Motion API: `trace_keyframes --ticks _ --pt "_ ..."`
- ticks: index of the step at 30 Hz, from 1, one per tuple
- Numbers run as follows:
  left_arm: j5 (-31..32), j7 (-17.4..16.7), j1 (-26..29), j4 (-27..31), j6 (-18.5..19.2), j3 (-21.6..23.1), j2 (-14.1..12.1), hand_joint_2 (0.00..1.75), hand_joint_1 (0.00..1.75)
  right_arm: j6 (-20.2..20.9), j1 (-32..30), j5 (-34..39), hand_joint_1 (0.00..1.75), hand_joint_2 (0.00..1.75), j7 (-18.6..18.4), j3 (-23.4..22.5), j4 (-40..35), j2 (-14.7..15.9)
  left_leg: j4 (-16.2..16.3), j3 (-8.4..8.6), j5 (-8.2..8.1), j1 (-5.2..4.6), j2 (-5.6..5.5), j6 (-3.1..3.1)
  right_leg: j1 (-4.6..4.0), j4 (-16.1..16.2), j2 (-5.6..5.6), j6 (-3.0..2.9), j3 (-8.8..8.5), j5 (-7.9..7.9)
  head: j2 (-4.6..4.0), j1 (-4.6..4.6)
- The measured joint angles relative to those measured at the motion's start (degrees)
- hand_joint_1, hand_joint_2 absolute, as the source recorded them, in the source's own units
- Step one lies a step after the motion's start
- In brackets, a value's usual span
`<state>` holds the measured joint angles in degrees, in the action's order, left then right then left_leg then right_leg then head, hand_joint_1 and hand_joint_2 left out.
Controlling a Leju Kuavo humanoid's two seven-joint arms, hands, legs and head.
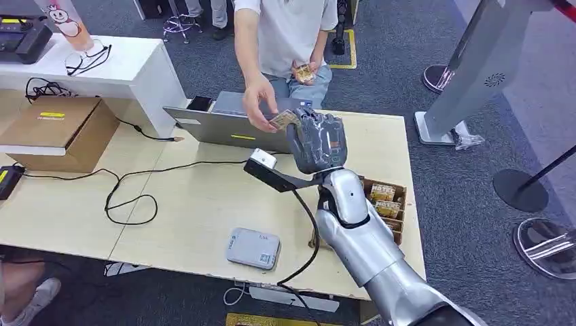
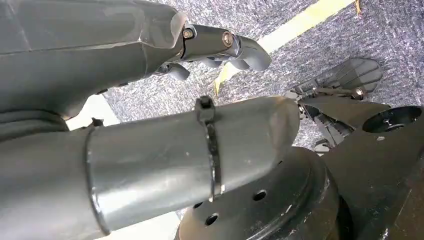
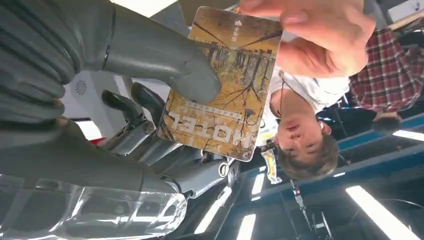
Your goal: Pass the card to the sensor for recognition and then transmit it.
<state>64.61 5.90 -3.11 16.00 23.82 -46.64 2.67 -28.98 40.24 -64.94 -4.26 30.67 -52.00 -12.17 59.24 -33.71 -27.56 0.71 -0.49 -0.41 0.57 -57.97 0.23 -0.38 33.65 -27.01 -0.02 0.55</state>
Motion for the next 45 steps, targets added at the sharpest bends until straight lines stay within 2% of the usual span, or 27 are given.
trace_keyframes --ticks 17,18,19,25,26,45 --pt "0.0 0.0 0.0 0.0 0.0 0.9 0.0 0.00 0.00 0.0 0.7 -1.9 1.75 1.75 -0.4 -0.9 1.5 -0.6 0.0 -0.01 0.00 0.00 0.00 0.00 0.00 0.0 0.00 0.00 0.01 0.00 0.00 -0.02" --pt "0.0 0.0 0.0 0.0 0.0 0.9 0.0 0.00 0.00 0.0 0.7 -1.9 1.38 1.75 -0.4 -0.9 1.5 -0.7 0.0 -0.01 0.00 0.00 -0.01 0.00 0.00 0.0 0.00 0.00 0.01 0.00 0.00 0.00" --pt "0.0 0.0 0.0 0.0 0.0 0.9 0.0 0.00 0.00 0.0 0.7 -1.9 0.00 1.75 -0.4 -1.0 1.5 -0.8 0.0 -0.01 0.00 0.00 0.00 0.00 0.00 0.0 0.00 0.00 0.01 0.00 0.00 0.00" --pt "0.0 -0.3 -0.1 0.0 0.0 1.0 0.0 0.00 0.00 0.0 0.7 -1.9 0.00 1.75 -0.4 -1.1 1.5 -1.1 0.0 -0.01 0.00 0.00 0.00 0.00 0.00 0.0 0.00 0.00 0.01 0.00 0.00 0.00" --pt "0.0 -0.3 -0.1 0.0 0.0 1.0 0.0 0.00 0.00 0.0 0.7 -1.9 0.00 0.00 -0.4 -1.1 1.5 -1.1 0.0 -0.01 0.00 0.00 0.00 0.00 0.00 0.0 0.00 0.00 0.01 0.00 0.00 0.00" --pt "-0.3 -0.5 -0.1 0.0 0.0 1.0 0.0 0.00 0.00 0.0 0.8 -1.0 0.00 0.00 1.1 -1.1 2.4 -1.7 0.0 -0.01 0.00 0.00 0.00 0.00 0.00 0.0 0.00 0.00 0.01 0.00 0.00 0.00"
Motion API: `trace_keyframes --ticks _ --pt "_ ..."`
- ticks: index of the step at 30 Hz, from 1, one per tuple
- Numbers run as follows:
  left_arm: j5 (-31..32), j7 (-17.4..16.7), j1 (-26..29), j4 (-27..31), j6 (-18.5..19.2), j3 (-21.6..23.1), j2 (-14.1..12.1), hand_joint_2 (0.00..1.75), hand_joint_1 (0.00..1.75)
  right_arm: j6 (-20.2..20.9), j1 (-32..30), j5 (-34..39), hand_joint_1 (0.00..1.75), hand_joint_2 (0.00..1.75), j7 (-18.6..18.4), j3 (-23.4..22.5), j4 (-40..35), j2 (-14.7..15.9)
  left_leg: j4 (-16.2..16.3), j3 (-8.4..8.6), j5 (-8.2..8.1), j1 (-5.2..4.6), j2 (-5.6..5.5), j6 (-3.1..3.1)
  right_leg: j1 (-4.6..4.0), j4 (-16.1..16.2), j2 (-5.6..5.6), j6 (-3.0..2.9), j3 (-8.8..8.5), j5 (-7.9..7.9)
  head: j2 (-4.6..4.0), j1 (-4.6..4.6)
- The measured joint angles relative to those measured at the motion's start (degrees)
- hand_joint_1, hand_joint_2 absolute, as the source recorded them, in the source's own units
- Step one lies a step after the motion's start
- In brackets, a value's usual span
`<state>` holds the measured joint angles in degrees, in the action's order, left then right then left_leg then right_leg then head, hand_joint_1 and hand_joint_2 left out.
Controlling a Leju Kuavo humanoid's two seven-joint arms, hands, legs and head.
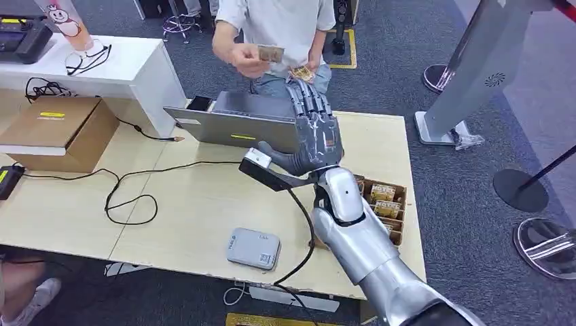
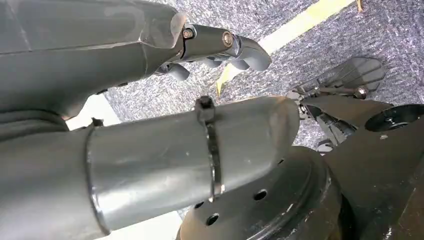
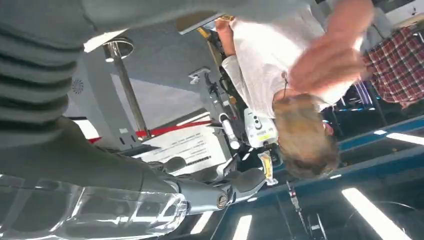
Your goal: Pass the card to the sensor for recognition and then transmit it.
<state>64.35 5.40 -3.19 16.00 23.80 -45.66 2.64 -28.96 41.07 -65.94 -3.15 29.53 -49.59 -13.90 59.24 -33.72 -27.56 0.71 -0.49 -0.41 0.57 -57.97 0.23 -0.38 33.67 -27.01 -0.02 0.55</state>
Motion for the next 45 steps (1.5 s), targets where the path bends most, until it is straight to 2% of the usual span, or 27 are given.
trace_keyframes --ticks 13,21,25,33,38,45 --pt "0.0 0.0 0.0 0.0 0.0 0.0 0.0 0.00 0.00 0.1 0.0 0.2 0.00 0.00 0.1 0.0 0.1 0.0 0.0 0.00 0.00 0.00 0.00 0.00 0.00 0.0 0.00 0.00 0.00 0.00 0.00 0.00" --pt "-0.4 0.1 0.1 0.0 0.0 0.0 0.0 0.00 0.00 1.7 -1.5 2.9 0.00 0.00 3.1 -0.9 -2.3 0.0 0.0 0.00 0.00 0.00 0.00 0.00 0.00 0.0 0.00 0.00 0.02 0.00 0.00 0.00" --pt "-0.7 0.4 0.4 0.0 -0.1 0.0 0.0 0.00 0.00 1.9 -3.6 3.4 0.00 0.00 4.3 -0.9 -5.1 0.5 0.0 0.00 -0.03 0.00 0.01 0.04 0.00 0.0 0.00 0.01 0.03 -0.02 0.00 0.00" --pt "-0.8 1.4 1.5 0.0 -0.5 0.0 0.0 0.00 0.00 -1.7 -13.0 7.5 0.00 0.00 8.9 -0.9 -15.5 4.2 0.0 -0.02 -0.11 -0.03 0.01 0.09 0.00 0.0 0.00 0.03 0.04 -0.08 0.00 0.00" --pt "-0.7 1.5 1.5 0.0 -0.7 0.0 0.0 0.00 0.00 -1.8 -16.2 7.6 0.00 0.00 9.2 -0.9 -19.9 5.3 0.0 -0.02 -0.13 -0.02 0.02 0.07 0.00 0.0 0.00 0.04 0.04 -0.09 0.00 0.00" --pt "-0.7 1.5 1.5 0.0 -0.7 0.0 0.0 0.00 0.00 -1.9 -17.7 7.9 0.00 0.00 9.4 -0.9 -22.2 6.0 0.0 -0.01 -0.12 -0.02 0.02 0.07 0.00 0.0 0.00 0.03 0.03 -0.09 0.00 0.00"
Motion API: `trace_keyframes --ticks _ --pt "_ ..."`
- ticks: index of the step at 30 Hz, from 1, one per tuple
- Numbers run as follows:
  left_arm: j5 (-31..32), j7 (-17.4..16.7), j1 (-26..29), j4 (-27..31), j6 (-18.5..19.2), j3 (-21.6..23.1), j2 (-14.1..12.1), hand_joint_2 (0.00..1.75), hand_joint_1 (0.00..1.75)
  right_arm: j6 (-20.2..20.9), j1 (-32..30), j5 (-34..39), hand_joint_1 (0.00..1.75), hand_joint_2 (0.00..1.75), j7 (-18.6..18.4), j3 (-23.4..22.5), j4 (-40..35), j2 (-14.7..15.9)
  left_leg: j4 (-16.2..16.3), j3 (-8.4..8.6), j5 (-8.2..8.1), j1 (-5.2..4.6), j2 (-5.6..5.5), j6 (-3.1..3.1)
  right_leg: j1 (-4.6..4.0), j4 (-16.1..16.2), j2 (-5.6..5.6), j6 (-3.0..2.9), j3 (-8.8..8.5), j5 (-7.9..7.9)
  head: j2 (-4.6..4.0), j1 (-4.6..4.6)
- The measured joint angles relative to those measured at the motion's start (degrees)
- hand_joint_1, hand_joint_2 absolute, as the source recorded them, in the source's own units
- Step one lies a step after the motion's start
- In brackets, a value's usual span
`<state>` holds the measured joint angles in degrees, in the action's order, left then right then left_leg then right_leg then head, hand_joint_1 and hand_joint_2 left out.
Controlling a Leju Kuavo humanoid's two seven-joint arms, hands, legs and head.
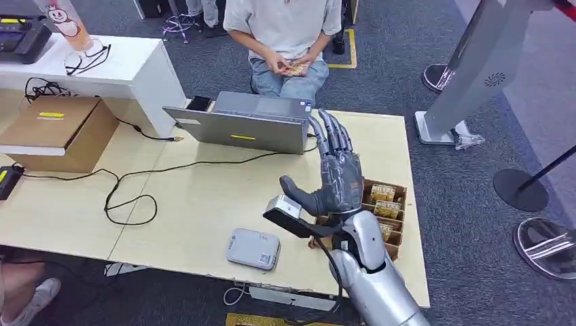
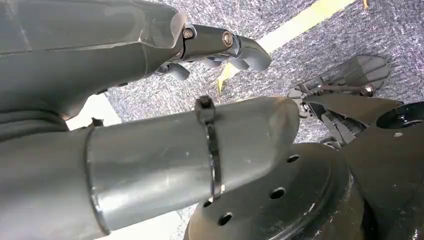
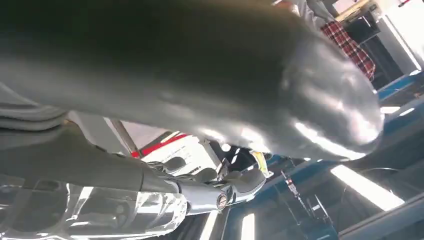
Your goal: Pass the card to the sensor for recognition and then transmit it.
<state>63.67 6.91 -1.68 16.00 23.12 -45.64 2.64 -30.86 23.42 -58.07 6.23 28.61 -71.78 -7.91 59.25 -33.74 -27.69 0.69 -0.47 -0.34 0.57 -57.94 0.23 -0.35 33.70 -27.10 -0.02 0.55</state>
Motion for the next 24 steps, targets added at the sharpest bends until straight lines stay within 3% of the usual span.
trace_keyframes --ticks 11,12,24 --pt "0.1 0.3 0.0 0.0 -0.3 0.0 0.0 0.00 0.00 -1.6 -4.2 0.2 0.00 0.00 1.2 0.0 -3.1 1.5 0.0 -0.01 -0.03 -0.02 0.00 0.04 0.00 0.0 -0.01 0.04 0.00 -0.03 0.00 0.00" --pt "0.1 0.4 0.0 0.0 -0.4 0.0 0.0 0.00 0.00 -1.7 -4.6 -0.2 0.00 1.75 1.3 0.0 -3.3 1.7 0.0 -0.01 -0.03 -0.02 0.00 0.04 0.00 0.0 0.00 0.04 0.00 -0.03 0.00 0.00" --pt "0.1 1.6 0.6 0.0 -0.6 -0.8 0.0 0.00 0.00 -3.7 -9.0 -11.9 0.00 1.75 -1.4 0.1 -5.3 4.4 0.0 -0.03 -0.05 -0.02 -0.01 0.06 0.00 0.0 -0.01 0.05 0.00 -0.04 0.00 0.00"
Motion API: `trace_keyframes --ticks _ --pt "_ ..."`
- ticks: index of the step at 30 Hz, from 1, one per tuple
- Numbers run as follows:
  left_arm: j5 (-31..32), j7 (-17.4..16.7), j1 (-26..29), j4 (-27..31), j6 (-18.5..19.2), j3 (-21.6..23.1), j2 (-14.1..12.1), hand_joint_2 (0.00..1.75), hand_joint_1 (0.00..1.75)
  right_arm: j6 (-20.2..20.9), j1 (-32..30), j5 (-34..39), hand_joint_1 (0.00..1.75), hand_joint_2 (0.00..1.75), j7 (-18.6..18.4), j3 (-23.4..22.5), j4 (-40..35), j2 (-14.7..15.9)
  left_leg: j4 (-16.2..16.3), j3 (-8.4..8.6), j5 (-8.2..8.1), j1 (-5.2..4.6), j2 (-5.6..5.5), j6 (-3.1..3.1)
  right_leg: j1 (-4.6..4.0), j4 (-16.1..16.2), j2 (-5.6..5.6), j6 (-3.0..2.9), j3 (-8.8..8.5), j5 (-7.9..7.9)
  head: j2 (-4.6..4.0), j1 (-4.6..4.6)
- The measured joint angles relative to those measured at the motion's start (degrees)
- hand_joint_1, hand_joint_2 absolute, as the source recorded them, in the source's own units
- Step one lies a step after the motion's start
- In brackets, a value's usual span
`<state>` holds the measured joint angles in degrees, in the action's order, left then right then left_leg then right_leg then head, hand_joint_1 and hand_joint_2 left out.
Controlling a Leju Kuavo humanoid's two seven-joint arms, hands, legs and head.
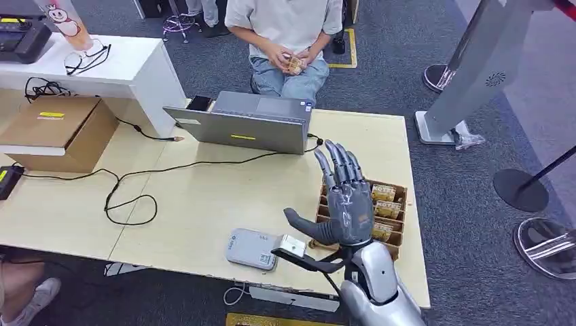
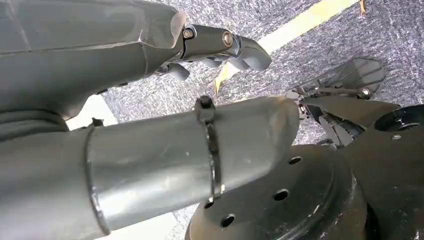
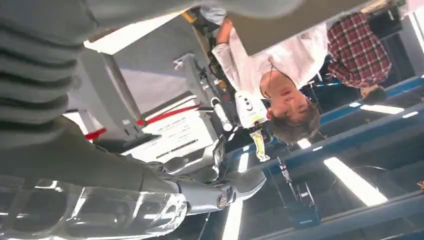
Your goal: Pass the card to the sensor for recognition and then transmit it.
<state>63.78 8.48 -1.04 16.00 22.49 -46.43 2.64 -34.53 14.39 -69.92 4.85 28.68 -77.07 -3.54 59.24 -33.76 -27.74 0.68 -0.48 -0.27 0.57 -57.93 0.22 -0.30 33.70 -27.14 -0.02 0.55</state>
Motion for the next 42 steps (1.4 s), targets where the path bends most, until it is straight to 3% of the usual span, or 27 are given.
trace_keyframes --ticks 6,25,42 --pt "0.5 0.0 0.3 0.0 0.3 -1.1 0.1 0.00 0.00 0.8 -1.8 -3.1 0.00 1.75 -1.5 0.5 -0.7 1.3 0.0 0.00 0.00 0.00 0.00 0.00 0.00 0.0 0.00 0.00 0.00 0.00 0.00 0.00" --pt "1.9 -0.2 0.9 0.9 1.9 -3.9 0.6 0.00 0.00 9.6 -3.5 -7.3 0.00 1.75 -4.8 1.7 -1.8 2.7 0.0 0.00 -0.03 0.00 0.01 0.03 0.00 0.0 0.00 0.01 0.00 -0.01 0.00 0.00" --pt "3.4 -1.2 2.1 5.3 4.9 -7.6 2.5 0.00 0.00 17.4 -3.5 -10.5 0.00 1.75 -9.9 1.8 -3.7 3.3 0.0 0.00 -0.04 -0.01 0.01 0.05 0.00 0.0 0.00 0.06 0.00 -0.04 0.00 0.00"
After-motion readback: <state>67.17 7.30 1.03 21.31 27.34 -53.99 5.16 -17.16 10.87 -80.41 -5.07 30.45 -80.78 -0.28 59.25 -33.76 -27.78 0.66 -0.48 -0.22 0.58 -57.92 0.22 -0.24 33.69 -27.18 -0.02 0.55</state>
